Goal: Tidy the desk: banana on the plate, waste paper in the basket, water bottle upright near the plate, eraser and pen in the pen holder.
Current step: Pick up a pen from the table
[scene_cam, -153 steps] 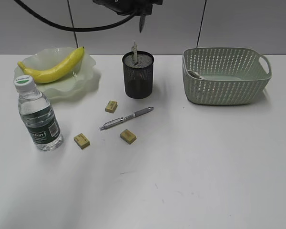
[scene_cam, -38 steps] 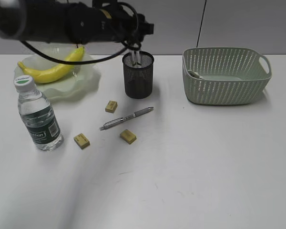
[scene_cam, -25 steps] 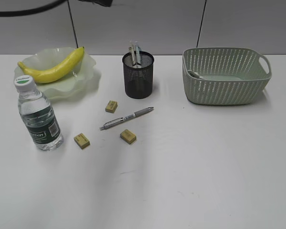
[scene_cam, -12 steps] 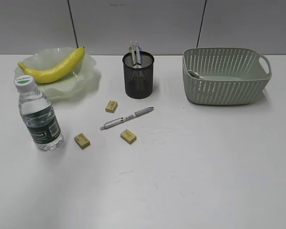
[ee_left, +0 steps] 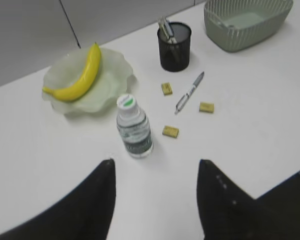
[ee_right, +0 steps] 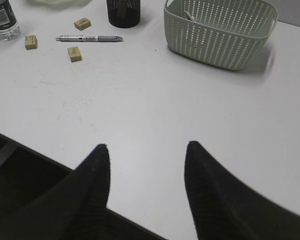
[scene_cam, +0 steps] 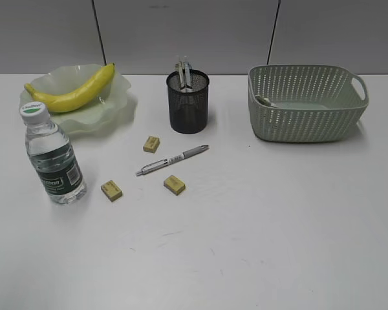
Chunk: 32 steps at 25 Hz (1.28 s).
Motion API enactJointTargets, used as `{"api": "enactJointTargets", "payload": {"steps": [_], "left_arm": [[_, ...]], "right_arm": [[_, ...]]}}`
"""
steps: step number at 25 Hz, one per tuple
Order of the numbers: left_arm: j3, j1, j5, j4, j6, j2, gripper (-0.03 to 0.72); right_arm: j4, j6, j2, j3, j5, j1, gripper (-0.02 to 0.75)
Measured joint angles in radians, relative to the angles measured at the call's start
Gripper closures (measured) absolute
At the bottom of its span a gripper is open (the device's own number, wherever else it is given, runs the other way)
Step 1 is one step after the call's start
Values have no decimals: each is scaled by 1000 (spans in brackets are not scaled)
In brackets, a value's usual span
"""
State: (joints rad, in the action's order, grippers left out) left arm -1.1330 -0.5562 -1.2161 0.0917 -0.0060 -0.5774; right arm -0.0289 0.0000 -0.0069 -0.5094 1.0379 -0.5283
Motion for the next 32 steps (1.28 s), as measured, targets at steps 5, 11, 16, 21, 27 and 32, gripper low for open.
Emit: {"api": "enactJointTargets", "payload": {"steps": [5, 11, 16, 21, 27, 32], "left_arm": [[302, 0, 4, -12, 0, 198, 296], [562, 0, 89, -44, -26, 374, 300], [576, 0, 169, -69, -38, 414, 301], [588, 0, 166, -70, -40, 414, 303], [594, 0, 163, -70, -41, 414, 303], [594, 0, 163, -70, -41, 414, 304]], "right_arm": [[0, 0, 18, 0, 0, 0, 344], [0, 0, 200, -3, -6, 0, 344], [19, -107, 407, -41, -142, 0, 344], [46, -294, 704, -107, -317, 0, 344], [86, -512, 1131, -315, -390, 0, 344], [105, -712, 1452, -552, -403, 0, 344]]}}
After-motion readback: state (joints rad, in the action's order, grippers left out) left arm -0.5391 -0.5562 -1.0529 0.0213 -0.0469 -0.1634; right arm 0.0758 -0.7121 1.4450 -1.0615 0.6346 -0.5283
